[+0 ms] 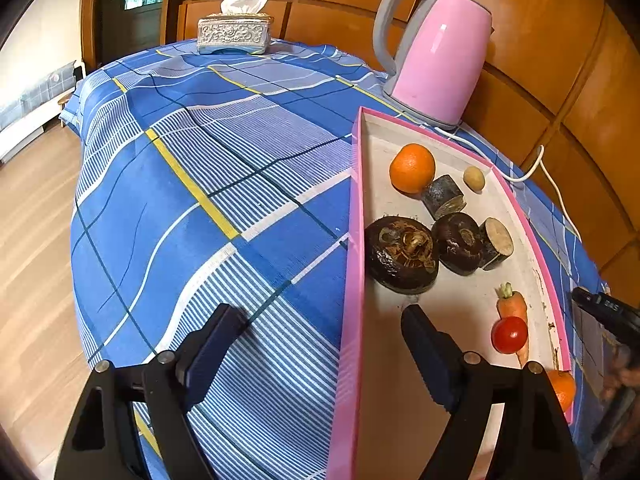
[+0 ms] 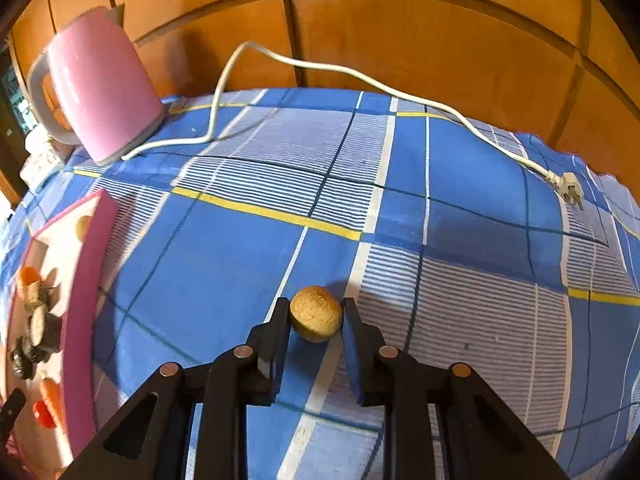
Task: Organize fruits
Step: 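Reach the right gripper to the tan round fruit and grasp it, then carry the tan fruit into the tray and open the right gripper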
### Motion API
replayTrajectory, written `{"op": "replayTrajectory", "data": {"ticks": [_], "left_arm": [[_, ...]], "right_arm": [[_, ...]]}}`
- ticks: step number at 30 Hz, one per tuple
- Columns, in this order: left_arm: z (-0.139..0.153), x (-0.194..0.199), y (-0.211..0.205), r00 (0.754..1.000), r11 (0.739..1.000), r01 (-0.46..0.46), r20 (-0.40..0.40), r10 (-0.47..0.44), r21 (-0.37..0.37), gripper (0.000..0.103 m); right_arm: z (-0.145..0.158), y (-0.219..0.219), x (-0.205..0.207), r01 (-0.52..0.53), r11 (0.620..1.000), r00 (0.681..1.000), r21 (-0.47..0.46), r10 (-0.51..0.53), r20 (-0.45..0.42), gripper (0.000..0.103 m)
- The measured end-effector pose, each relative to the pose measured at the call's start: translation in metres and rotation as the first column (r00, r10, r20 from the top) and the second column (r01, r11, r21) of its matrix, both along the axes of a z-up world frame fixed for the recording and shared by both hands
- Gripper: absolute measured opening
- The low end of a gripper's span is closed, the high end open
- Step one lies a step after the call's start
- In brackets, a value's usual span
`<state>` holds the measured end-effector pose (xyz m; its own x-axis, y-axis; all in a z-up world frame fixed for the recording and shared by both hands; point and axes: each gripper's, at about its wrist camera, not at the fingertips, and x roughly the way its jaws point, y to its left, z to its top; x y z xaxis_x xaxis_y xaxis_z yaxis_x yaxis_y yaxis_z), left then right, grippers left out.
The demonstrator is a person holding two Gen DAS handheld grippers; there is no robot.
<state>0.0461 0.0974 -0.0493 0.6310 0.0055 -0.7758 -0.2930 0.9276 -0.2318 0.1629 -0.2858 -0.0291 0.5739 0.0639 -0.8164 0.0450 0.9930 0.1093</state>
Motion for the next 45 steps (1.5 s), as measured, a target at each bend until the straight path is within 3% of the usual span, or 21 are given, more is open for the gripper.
{"op": "replayTrajectory", "data": {"ticks": [17, 24, 32, 34, 39, 45], "left_arm": [[0.004, -0.006, -0.002, 1.0, 1.0, 0.006, 0.009, -0.006, 0.0, 0.086], [0.005, -0.01, 0.003, 1.0, 1.0, -0.015, 0.018, 0.015, -0.003, 0.086], [0.005, -0.011, 0.003, 1.0, 1.0, -0.016, 0.021, 0.016, -0.001, 0.086], [0.006, -0.011, 0.003, 1.0, 1.0, -0.015, 0.023, 0.015, -0.001, 0.086], [0.006, -0.012, 0.003, 1.0, 1.0, -0.016, 0.022, 0.016, -0.002, 0.086], [0.007, -0.012, 0.0, 1.0, 1.0, -0.006, 0.025, 0.005, 0.009, 0.086]], "right_arm": [[0.026, 0.029, -0.072, -0.149, 0.986, 0.987, 0.07, 0.144, 0.072, 0.025], [0.047, 0.074, -0.085, -0.318, 0.937, 0.946, 0.145, 0.302, 0.12, 0.025], [0.066, 0.148, -0.079, -0.481, 0.841, 0.877, 0.247, 0.453, 0.162, 0.026], [0.066, 0.16, -0.079, -0.499, 0.829, 0.866, 0.253, 0.471, 0.166, 0.036], [0.06, 0.169, -0.083, -0.498, 0.836, 0.867, 0.23, 0.475, 0.152, 0.036], [0.052, 0.154, -0.095, -0.454, 0.875, 0.89, 0.169, 0.435, 0.137, 0.036]]}}
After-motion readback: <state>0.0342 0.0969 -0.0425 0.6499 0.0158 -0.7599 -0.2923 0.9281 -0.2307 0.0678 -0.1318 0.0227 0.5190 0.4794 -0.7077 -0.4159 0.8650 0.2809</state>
